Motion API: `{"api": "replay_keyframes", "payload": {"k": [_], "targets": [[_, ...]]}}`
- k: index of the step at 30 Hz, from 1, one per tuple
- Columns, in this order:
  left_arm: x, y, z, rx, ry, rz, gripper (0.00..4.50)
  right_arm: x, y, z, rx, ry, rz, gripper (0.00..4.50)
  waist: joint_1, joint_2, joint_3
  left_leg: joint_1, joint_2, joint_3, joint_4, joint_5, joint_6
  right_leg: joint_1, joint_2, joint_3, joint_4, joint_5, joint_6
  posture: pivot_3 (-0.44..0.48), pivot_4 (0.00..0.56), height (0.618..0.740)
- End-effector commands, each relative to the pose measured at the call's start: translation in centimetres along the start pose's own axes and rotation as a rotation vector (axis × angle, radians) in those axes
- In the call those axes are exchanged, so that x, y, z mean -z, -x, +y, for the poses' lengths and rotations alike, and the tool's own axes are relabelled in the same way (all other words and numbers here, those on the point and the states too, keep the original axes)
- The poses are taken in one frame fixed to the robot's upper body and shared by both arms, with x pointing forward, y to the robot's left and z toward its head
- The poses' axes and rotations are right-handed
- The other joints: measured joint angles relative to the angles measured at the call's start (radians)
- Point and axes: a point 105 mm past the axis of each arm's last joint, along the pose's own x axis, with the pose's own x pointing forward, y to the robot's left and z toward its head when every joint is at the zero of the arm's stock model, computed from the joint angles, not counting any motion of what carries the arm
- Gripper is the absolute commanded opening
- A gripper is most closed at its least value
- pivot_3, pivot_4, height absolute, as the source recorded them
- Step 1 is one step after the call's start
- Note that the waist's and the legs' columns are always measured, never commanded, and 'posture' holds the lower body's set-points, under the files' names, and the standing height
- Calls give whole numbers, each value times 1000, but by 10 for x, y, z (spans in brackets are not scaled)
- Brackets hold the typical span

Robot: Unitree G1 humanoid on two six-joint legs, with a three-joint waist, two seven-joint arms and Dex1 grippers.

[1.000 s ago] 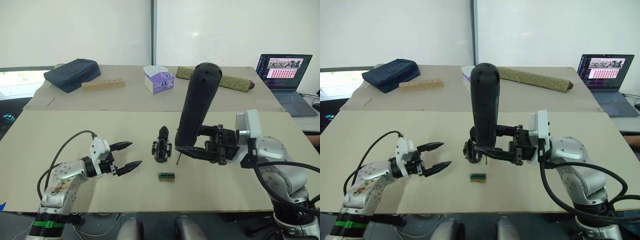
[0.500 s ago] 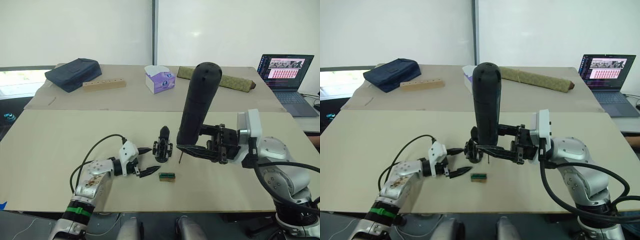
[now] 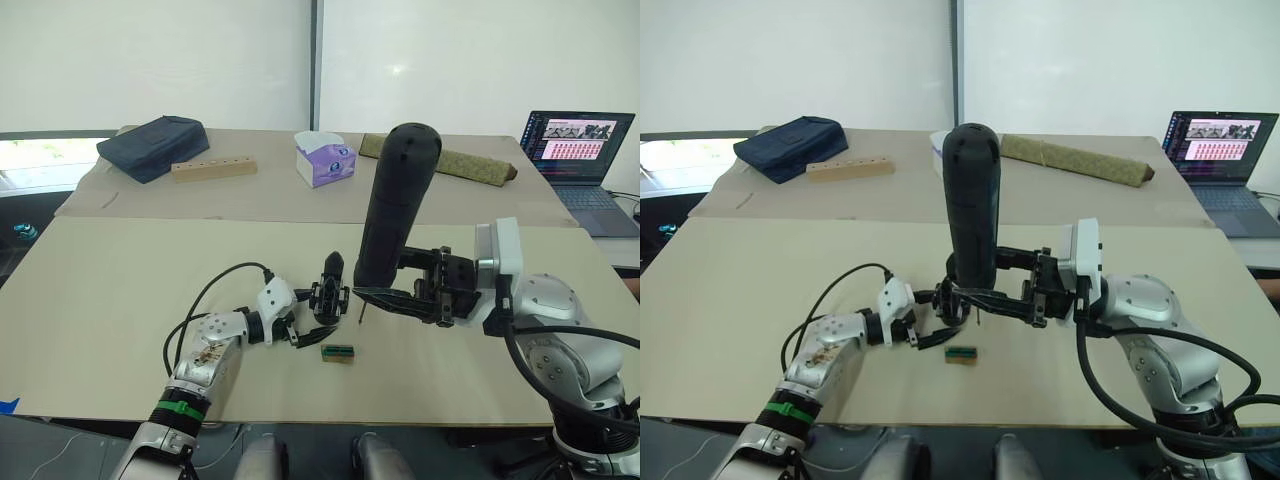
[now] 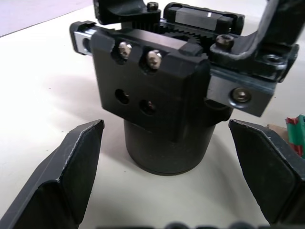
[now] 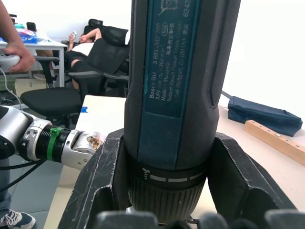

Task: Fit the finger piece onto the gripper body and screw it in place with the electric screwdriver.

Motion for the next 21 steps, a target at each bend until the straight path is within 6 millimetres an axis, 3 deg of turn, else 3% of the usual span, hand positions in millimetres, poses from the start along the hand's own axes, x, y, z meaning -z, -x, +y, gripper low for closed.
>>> {"api": "replay_keyframes", "payload": {"k": [1, 5, 14, 21], "targets": [[4, -6, -5, 34, 5, 12, 3905, -14, 1, 3, -8, 54, -27, 1921, 1, 0, 0, 0, 0, 0, 0, 0, 0, 0, 0, 0, 0, 0, 0, 0, 150, 740], [3, -4, -2, 53, -4, 16, 2299, -14, 1, 4, -9, 54, -22, 1921, 3, 0, 0, 0, 0, 0, 0, 0, 0, 0, 0, 0, 0, 0, 0, 0, 150, 740], [4, 7, 13, 246, -83, 90, 2303, -14, 9, 4, -1, 49, 5, 1921, 0, 0, 0, -1, 0, 0, 0, 0, 0, -1, 0, 0, 0, 0, 0, 0, 150, 740], [7, 4, 25, 259, -149, 129, 2303, -14, 12, 5, 11, 47, 17, 1921, -4, 0, 0, -1, 0, 0, 1, 0, 0, 0, 1, 0, 0, 0, 0, 0, 150, 740]]}}
